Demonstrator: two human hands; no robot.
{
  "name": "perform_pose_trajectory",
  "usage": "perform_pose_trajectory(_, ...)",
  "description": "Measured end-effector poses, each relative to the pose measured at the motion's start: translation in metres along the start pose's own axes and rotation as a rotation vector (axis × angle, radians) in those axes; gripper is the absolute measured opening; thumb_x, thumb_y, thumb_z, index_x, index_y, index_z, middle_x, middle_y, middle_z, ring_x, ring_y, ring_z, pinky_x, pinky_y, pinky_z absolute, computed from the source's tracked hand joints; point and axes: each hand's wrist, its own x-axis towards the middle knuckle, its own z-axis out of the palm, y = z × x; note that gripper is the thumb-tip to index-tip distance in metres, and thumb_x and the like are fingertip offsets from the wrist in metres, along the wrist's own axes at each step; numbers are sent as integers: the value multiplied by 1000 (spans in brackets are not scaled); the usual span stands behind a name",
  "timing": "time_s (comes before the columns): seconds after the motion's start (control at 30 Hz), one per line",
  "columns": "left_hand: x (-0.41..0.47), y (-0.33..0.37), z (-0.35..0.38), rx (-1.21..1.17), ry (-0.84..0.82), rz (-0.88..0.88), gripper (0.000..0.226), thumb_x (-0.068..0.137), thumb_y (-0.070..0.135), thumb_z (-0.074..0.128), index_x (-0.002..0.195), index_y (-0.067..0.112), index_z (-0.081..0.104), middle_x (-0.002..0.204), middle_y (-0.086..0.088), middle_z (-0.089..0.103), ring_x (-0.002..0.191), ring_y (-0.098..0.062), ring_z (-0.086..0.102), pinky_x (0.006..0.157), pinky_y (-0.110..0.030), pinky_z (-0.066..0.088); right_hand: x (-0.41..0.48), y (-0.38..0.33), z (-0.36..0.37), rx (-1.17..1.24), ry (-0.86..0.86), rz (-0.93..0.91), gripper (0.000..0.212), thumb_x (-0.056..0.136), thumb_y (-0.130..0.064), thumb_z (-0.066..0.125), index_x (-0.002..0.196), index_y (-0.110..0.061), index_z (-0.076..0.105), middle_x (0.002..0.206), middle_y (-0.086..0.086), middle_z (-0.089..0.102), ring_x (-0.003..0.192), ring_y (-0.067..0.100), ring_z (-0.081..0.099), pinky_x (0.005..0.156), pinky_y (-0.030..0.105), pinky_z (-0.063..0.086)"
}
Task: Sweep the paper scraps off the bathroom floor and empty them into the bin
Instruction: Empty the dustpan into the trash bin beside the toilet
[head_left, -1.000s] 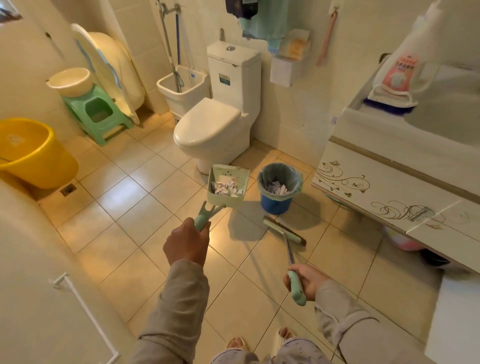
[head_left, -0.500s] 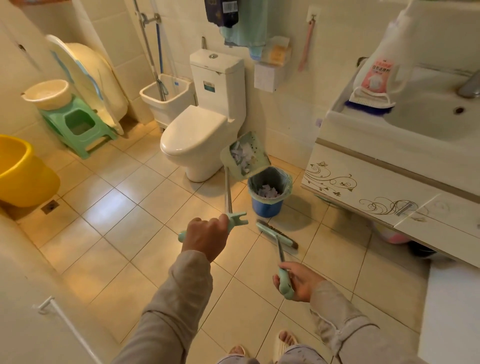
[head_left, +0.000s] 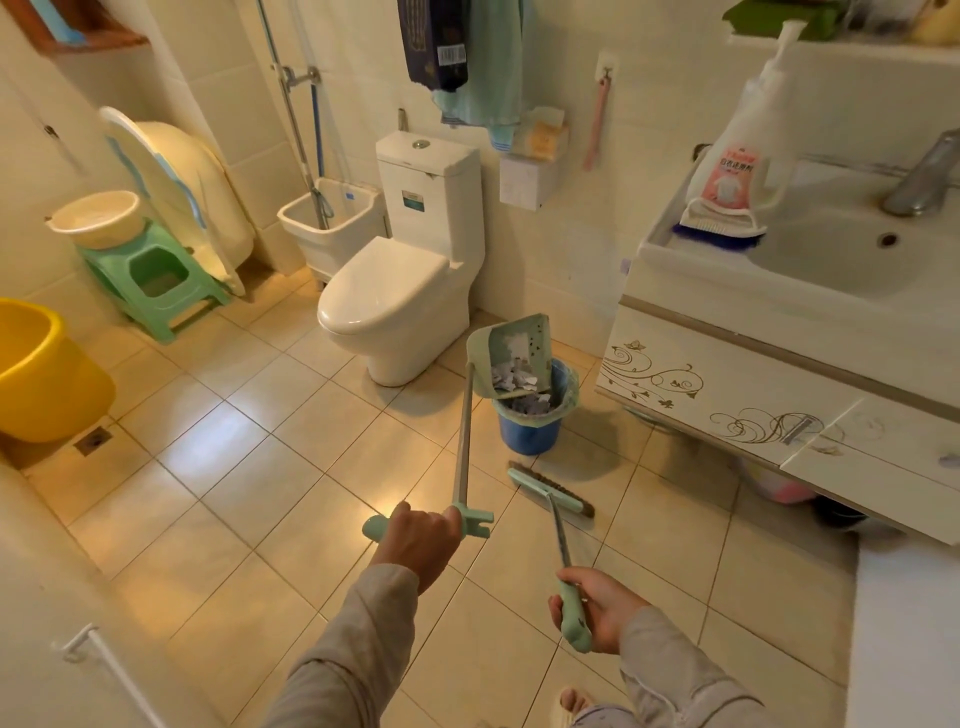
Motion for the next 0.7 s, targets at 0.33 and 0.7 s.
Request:
perform_pose_trajectory(0.33,5,-7,8,216,-87,172,32,98,18,42,122,-3,47,106,-12,69,98,-27,67,87,-34,50,7,0,-1,-50,29,-65,26,95,-16,47,73,-6,40,53,10,44,16,15,40,27,11,38)
perform_pose_trajectory(0.7,21,-11,-20,282,49,222,28,98,21,44,116,-1,48,98,-9,71,89,-25,70,75,-30,51,4,2,-10,-107,39,-87,30,97,-13,42,68,-7,36,24,5,36,14,10,33,25,7,31)
